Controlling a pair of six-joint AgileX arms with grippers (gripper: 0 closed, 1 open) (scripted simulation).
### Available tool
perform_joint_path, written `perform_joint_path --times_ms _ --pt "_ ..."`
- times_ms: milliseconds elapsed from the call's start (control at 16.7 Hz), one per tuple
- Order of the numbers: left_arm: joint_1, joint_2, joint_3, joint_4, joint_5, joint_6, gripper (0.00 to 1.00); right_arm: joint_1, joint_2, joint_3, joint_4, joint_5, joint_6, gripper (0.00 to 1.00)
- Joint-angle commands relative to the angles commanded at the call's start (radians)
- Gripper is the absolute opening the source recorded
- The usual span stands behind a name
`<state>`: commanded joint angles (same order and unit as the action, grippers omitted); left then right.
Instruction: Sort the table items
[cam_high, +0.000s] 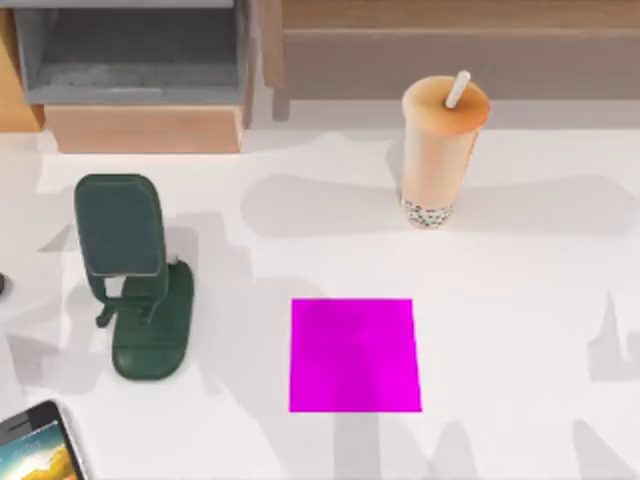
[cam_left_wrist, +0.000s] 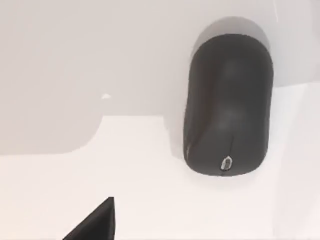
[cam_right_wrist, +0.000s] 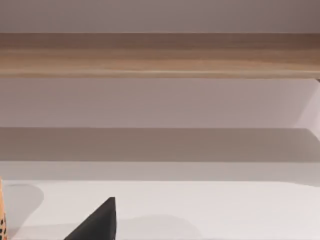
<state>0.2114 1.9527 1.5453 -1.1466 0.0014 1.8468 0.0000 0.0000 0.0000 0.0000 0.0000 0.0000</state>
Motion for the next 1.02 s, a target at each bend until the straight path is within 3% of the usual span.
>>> perform_joint_path --times_ms 480,1020 --pt "-0.002 0.020 -0.006 0.009 0.001 0.012 1.00 0.000 0.000 0.000 0.000 0.000 0.000 1.00" --pt "0.004 0.128 -0.198 0.312 0.002 0.018 1.00 0.000 0.000 0.000 0.000 0.000 0.000 1.00"
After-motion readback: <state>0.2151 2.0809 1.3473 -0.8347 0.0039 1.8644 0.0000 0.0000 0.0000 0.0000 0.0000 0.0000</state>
